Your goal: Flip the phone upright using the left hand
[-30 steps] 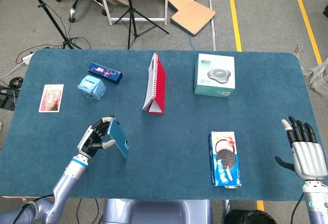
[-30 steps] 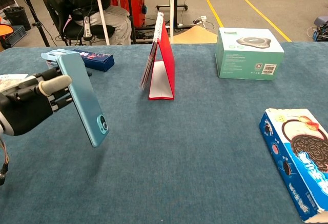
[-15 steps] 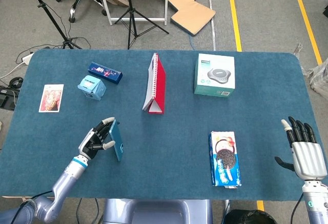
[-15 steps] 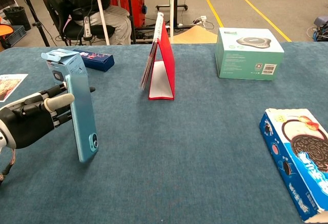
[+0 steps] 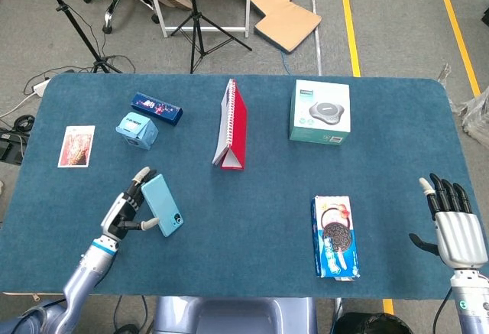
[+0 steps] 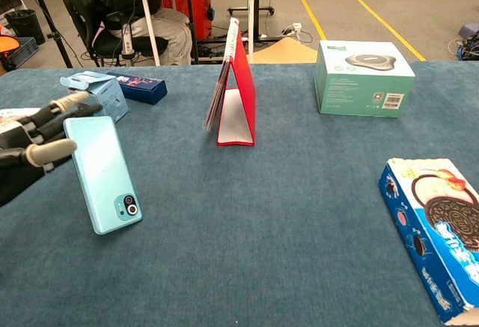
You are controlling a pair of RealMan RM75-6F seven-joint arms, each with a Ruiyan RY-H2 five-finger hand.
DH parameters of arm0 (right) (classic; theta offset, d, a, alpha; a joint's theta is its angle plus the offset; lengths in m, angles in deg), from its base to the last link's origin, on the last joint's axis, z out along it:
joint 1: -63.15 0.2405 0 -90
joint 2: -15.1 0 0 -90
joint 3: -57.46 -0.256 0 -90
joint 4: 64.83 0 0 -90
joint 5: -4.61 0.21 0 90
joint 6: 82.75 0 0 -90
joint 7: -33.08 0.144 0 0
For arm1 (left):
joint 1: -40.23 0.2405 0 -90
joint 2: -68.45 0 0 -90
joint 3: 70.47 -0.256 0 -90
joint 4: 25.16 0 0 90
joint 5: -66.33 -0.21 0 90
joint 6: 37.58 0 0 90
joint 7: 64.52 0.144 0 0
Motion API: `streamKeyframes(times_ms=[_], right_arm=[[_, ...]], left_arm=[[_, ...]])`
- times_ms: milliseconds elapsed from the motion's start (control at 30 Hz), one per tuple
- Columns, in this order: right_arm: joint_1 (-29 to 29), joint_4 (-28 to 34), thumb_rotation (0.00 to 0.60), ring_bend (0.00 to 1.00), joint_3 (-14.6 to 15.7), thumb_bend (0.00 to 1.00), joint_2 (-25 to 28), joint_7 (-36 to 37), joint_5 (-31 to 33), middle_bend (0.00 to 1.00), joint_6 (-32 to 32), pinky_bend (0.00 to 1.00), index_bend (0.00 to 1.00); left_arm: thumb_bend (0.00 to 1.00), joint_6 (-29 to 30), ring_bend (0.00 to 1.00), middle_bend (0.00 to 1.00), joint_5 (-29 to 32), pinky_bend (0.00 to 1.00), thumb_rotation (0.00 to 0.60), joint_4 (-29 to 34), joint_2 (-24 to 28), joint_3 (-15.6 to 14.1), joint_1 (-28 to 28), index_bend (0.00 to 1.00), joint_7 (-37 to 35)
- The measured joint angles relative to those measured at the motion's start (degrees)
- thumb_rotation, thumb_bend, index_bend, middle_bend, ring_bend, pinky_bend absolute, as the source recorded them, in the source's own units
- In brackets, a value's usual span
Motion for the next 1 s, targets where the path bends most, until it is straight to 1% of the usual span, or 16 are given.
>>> streamKeyframes(times_ms=[133,233,333,500,733,867,1000], right_arm=[[-0.05,0.35,0.6,0.0,0.04,0.0,0.12,0.02,-0.29,0.0,-0.21,0.0,0.04],[-0.09,0.64,0.6,0.0,0.1,0.0,0.23,0.12,-0.59,0.0,-0.36,0.0,0.04],[-0.09,0.75,0.6,0.0,0.11,0.0,0.34,0.41,-0.73,0.0,-0.4,0.0,0.04],[-0.21,0.84,0.6,0.0,0.15,0.0,0.62,1.29,-1.11,0.0,-0.7,0.0,0.04],[-0.47,1.01,0.6,0.0,0.26,0.0,1.19,2.67,-1.74,0.0,-1.16,0.0,0.04],[-0.6,1.1,0.6,0.0,0.24,0.0,1.38,2.99,-1.86,0.0,-1.44,0.0,0.04],[-0.76,1.18,0.6,0.0,0.12,0.0,1.56,3.06,-1.79,0.0,-1.76,0.0,0.04]], left_arm=[[0.0,1.72,0.0,0.0,0.33,0.0,0.6,0.77,1.56,0.46,0.95,0.0,7.47],[0.0,3.05,0.0,0.0,1.38,0.0,0.6,1.89,2.79,1.37,1.77,0.0,16.25],[0.0,4.72,0.0,0.0,2.55,0.0,0.6,3.65,4.21,2.49,2.66,0.0,26.52],[0.0,8.44,0.0,0.0,3.13,0.0,0.6,7.92,7.79,3.86,4.12,0.0,43.52],[0.0,13.14,0.0,0.0,2.62,0.0,0.6,18.09,15.43,4.3,6.76,0.0,66.92],[0.0,14.62,0.0,0.0,3.53,0.0,0.6,25.26,20.64,3.55,9.09,0.0,81.81],[0.0,14.89,0.0,0.0,5.84,0.0,0.6,32.88,25.74,2.36,11.49,0.0,94.1]])
